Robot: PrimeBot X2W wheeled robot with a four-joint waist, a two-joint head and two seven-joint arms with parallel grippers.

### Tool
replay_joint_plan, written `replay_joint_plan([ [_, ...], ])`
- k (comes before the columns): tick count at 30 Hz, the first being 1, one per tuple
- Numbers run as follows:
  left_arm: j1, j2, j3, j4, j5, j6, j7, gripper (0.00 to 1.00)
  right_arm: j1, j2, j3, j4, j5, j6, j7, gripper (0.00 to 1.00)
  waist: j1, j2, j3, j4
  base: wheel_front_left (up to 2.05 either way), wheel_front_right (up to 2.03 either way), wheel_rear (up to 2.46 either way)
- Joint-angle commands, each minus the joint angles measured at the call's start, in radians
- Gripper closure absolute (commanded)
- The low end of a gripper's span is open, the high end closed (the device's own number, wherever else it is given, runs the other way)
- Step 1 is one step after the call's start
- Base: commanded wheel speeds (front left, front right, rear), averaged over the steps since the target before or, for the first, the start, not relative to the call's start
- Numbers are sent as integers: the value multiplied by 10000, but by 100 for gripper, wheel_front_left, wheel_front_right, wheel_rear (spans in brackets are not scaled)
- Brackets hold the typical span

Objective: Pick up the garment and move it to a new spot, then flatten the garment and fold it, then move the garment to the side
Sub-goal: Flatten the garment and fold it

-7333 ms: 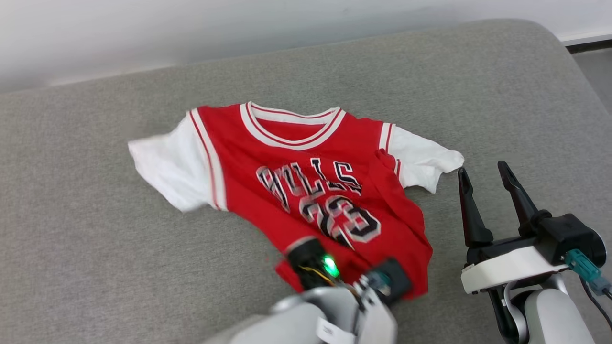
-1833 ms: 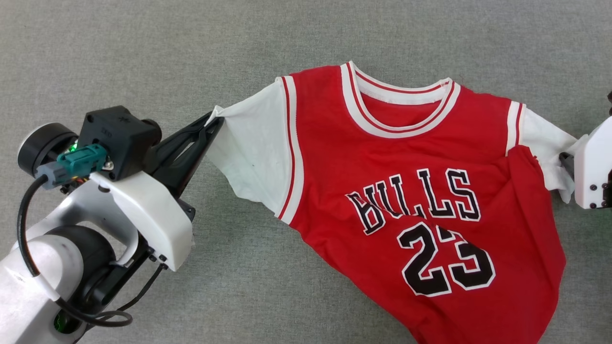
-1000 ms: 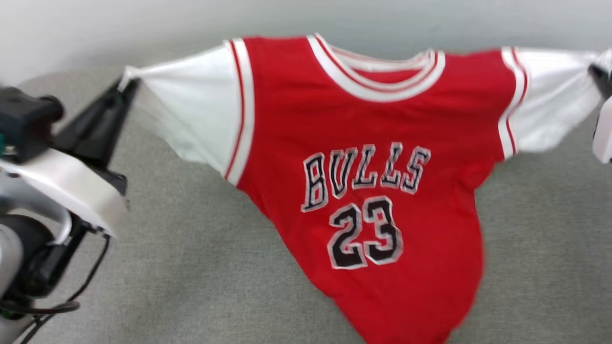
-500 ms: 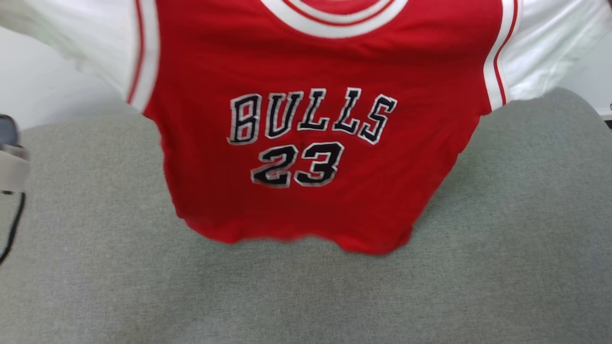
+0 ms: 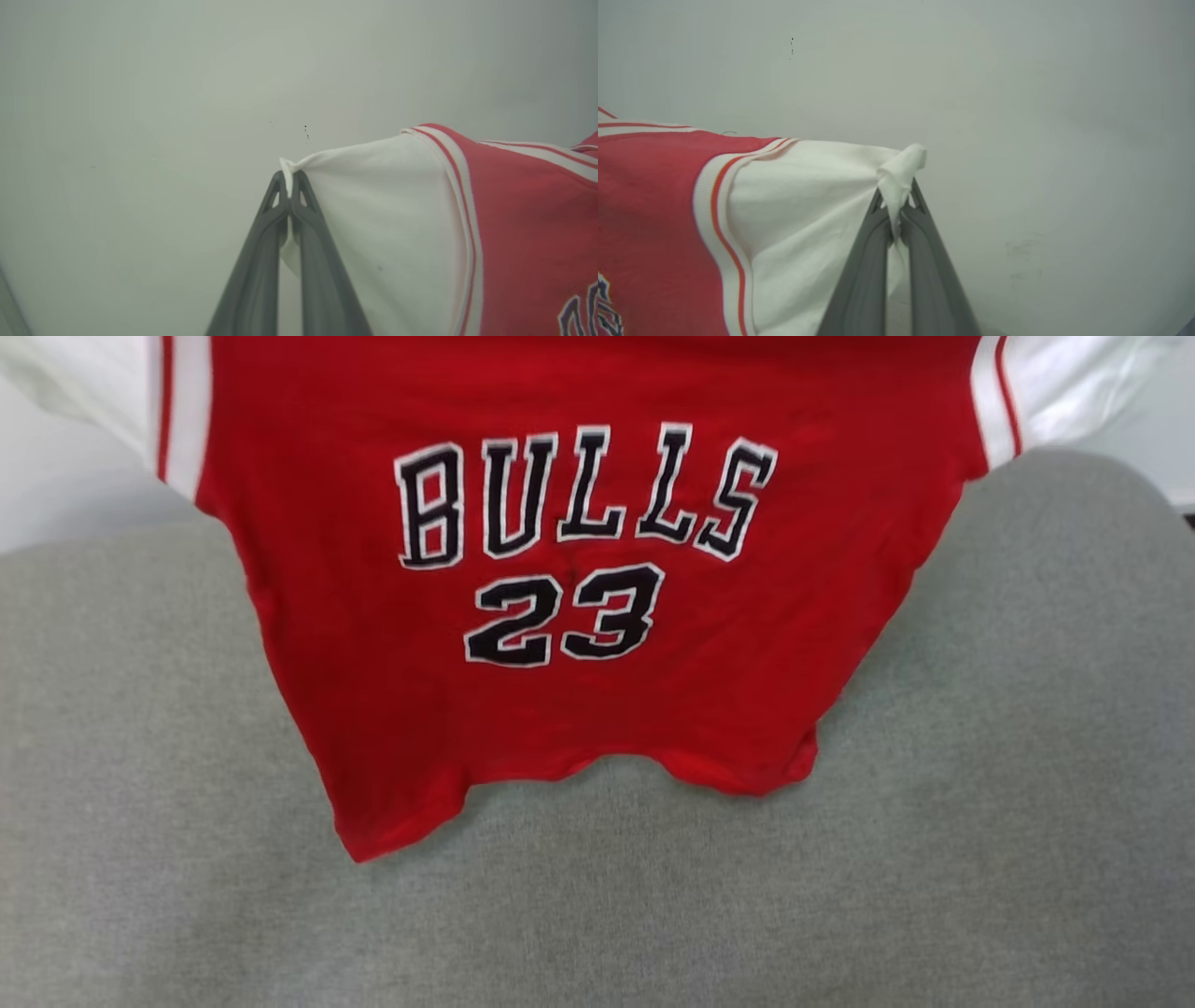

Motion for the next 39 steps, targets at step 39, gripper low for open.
replay_joint_plan([
  [39, -8083, -4483, -3095, 10349, 1142, -3238, -3161, 100, -6427, 2621, -1015, 9059, -1746, -9, -5322, 100, 0, 0, 4741, 826, 0, 0, 0],
])
